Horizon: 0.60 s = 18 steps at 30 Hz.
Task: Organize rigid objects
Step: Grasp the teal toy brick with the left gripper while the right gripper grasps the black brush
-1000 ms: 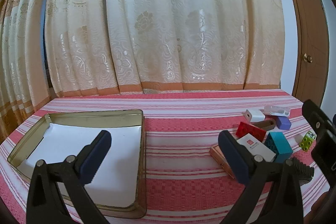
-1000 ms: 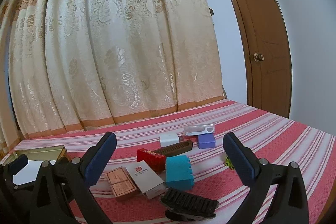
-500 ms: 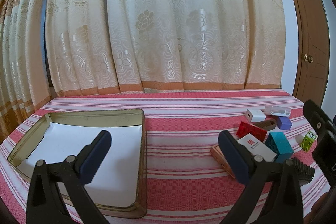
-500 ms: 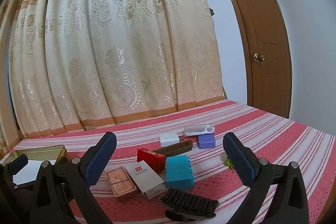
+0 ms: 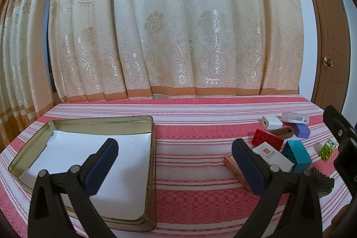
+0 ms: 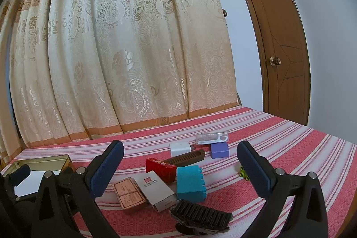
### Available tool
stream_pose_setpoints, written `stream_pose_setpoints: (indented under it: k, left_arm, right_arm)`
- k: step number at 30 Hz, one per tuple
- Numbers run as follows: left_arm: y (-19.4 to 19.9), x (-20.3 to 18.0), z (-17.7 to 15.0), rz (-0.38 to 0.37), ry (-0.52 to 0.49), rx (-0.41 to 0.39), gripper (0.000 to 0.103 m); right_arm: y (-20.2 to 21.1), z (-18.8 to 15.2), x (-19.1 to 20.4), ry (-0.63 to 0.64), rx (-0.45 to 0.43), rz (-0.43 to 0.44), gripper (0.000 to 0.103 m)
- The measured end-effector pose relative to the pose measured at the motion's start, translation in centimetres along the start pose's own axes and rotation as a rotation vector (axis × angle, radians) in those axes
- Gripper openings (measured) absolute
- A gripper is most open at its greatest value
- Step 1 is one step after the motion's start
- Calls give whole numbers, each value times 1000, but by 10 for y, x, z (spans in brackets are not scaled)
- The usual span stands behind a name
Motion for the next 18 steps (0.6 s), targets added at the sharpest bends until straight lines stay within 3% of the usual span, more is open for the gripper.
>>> stream_pose_setpoints:
  k: [14,18]
  left_arm:
    - [3,2,-3,-1,-9,-3,103]
    - [6,-2,-3,-18,-19,-2,103]
  right_arm:
    - [-2,2,-12,-56,14,23,102]
    - [1,9,-19,27,-11,23,102]
Point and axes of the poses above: each gripper's, at about its wrist camera, not at the fingertips, and y roughly against the way its jaws point, x to its left, z to its top, the point moved 7 cm from there along -y, roughly the way its jaws point, and after that the axes turned 15 degrees about -y, right-handed, at the moved point
